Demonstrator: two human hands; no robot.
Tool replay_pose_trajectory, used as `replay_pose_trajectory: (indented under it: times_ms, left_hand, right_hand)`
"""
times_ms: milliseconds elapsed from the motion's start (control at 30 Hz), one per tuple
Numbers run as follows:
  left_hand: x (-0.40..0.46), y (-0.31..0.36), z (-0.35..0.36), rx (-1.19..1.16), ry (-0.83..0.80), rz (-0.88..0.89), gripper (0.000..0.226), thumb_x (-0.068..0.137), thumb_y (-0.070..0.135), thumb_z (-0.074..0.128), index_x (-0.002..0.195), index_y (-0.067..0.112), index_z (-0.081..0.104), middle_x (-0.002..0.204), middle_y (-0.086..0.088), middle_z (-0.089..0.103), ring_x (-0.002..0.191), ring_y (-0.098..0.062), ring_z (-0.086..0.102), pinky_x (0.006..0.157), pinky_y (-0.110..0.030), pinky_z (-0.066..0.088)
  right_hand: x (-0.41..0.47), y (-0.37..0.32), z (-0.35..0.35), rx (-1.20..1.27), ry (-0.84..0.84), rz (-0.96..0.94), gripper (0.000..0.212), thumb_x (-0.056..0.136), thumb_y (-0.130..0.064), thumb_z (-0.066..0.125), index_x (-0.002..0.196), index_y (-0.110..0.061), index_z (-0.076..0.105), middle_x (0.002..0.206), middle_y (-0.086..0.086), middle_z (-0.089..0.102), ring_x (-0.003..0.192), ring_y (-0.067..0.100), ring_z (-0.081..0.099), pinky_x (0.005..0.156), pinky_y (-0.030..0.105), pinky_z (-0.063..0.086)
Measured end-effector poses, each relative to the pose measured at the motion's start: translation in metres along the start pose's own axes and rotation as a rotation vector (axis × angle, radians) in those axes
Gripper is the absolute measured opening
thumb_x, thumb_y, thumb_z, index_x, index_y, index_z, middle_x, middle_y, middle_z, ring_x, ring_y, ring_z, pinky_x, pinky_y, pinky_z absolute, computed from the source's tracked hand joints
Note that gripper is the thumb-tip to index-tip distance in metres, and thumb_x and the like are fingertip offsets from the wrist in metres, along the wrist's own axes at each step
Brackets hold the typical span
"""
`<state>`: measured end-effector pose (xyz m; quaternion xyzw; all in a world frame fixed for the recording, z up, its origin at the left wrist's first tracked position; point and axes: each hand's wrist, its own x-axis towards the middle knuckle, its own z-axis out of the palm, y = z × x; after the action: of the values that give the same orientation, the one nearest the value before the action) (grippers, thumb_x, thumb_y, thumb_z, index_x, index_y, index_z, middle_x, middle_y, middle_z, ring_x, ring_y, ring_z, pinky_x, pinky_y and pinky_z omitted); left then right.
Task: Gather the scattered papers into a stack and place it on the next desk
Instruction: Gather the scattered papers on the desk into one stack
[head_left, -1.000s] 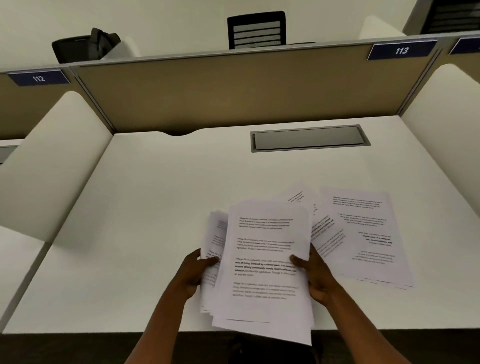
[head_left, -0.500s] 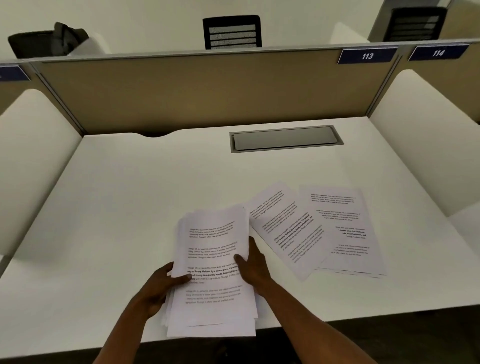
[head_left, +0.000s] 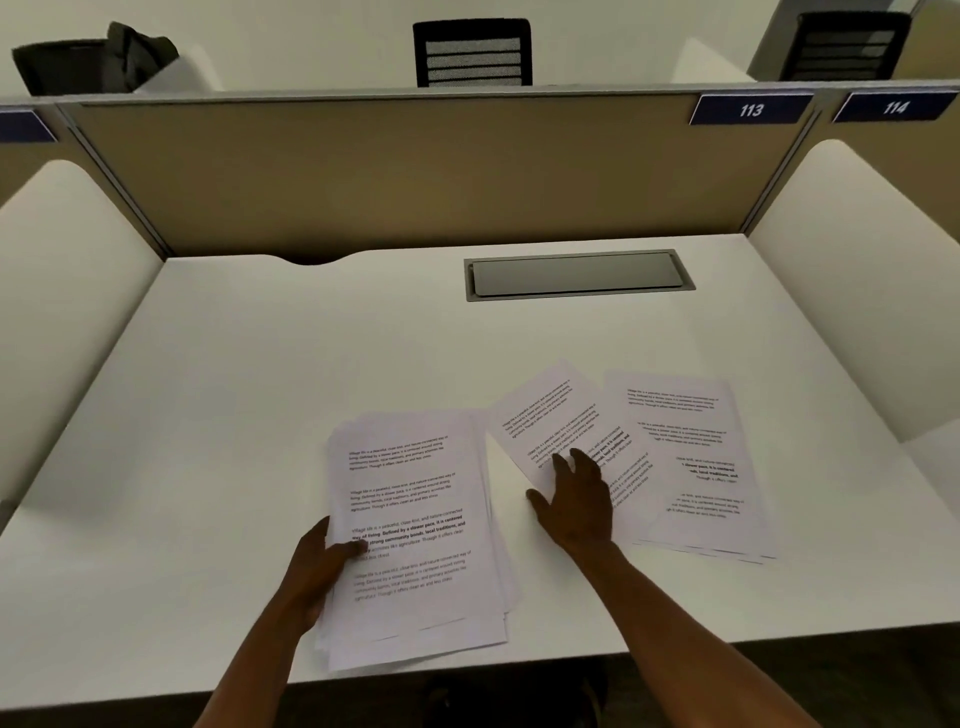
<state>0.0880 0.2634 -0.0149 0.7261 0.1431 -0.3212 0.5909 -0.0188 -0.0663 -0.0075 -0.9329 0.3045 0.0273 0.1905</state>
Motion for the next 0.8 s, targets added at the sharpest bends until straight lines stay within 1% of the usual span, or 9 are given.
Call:
replay_pose_trajectory:
  times_ms: [67,167,267,367,433,500,600,700,800]
  left_hand:
    - [0.000,0.001,0.004,0.017,0.022,0.015,0.047,0.085,-0.001,0.072,0.127,0.016,0.060,0.120,-0.016,0.072,0.100,-0.036,0.072,0.087,-0.054,0.059]
    - [-0.005,0.004,0.011,0.118,0.074,0.059,0.059,0.087,0.003,0.073,0.139,0.015,0.050,0.129,-0.015,0.065,0.107,-0.035,0.067,0.095,-0.057,0.055]
    - [-0.010,0.008,0.017,0.248,0.136,0.121,0.083,0.086,0.006,0.075,0.152,0.025,0.027,0.137,-0.008,0.056,0.111,-0.029,0.059,0.097,-0.052,0.053]
    - [-0.016,0.014,0.022,0.379,0.157,0.242,0.103,0.086,0.005,0.073,0.157,0.041,0.007,0.124,0.001,0.053,0.104,-0.023,0.057,0.093,-0.043,0.052]
    - [-0.021,0.015,0.026,0.562,0.174,0.345,0.095,0.086,0.008,0.068,0.156,0.041,0.014,0.120,0.003,0.054,0.103,-0.020,0.059,0.090,-0.036,0.051]
    - [-0.025,0.014,0.030,0.715,0.194,0.369,0.075,0.088,0.014,0.066,0.152,0.034,0.034,0.123,-0.003,0.055,0.112,-0.023,0.059,0.092,-0.032,0.048]
    - [-0.028,0.011,0.034,0.676,0.211,0.345,0.054,0.089,0.017,0.068,0.140,0.023,0.053,0.127,-0.009,0.056,0.121,-0.026,0.057,0.094,-0.023,0.039]
    - [-0.028,0.011,0.037,0.560,0.233,0.337,0.044,0.092,0.028,0.069,0.134,0.018,0.059,0.130,-0.010,0.058,0.125,-0.025,0.055,0.102,-0.025,0.038]
    - [-0.028,0.014,0.041,0.532,0.267,0.330,0.043,0.096,0.044,0.060,0.131,0.019,0.061,0.129,-0.009,0.060,0.122,-0.024,0.057,0.098,-0.025,0.040]
  right_hand:
    - [0.004,0.003,-0.002,-0.044,-0.050,-0.008,0.071,0.090,-0.054,0.056,0.147,-0.016,0.038,0.154,0.009,0.037,0.143,0.027,0.031,0.111,0.042,0.035]
    - [0.006,0.000,-0.005,-0.132,-0.014,-0.079,0.056,0.090,-0.053,0.054,0.134,-0.018,0.051,0.131,0.004,0.058,0.123,0.026,0.050,0.090,0.037,0.048]
    - [0.003,-0.003,-0.008,-0.245,0.040,-0.156,0.043,0.091,-0.049,0.049,0.120,-0.019,0.059,0.108,0.002,0.066,0.099,0.024,0.062,0.072,0.032,0.047]
    - [0.004,-0.003,-0.013,-0.266,0.072,-0.178,0.036,0.090,-0.043,0.048,0.111,-0.018,0.064,0.095,0.003,0.069,0.085,0.026,0.067,0.067,0.032,0.047]
    - [0.006,-0.003,-0.020,-0.198,0.130,-0.134,0.031,0.089,-0.041,0.052,0.101,-0.018,0.068,0.086,0.003,0.070,0.077,0.028,0.068,0.066,0.033,0.051]
    - [0.006,-0.008,-0.027,0.014,0.203,-0.053,0.023,0.085,-0.039,0.059,0.086,-0.019,0.070,0.073,-0.002,0.068,0.069,0.026,0.067,0.061,0.032,0.053]
    - [-0.001,-0.032,-0.031,0.326,0.178,0.048,0.017,0.079,-0.043,0.069,0.078,-0.026,0.073,0.057,-0.020,0.055,0.057,0.011,0.060,0.053,0.021,0.043]
    - [-0.016,-0.066,-0.016,0.442,0.020,0.047,0.025,0.078,-0.051,0.068,0.083,-0.028,0.076,0.066,-0.018,0.065,0.065,0.007,0.062,0.054,0.017,0.043]
    - [-0.032,-0.097,0.007,0.447,-0.070,0.043,0.040,0.076,-0.058,0.067,0.094,-0.025,0.077,0.085,-0.007,0.076,0.081,0.015,0.069,0.072,0.026,0.053]
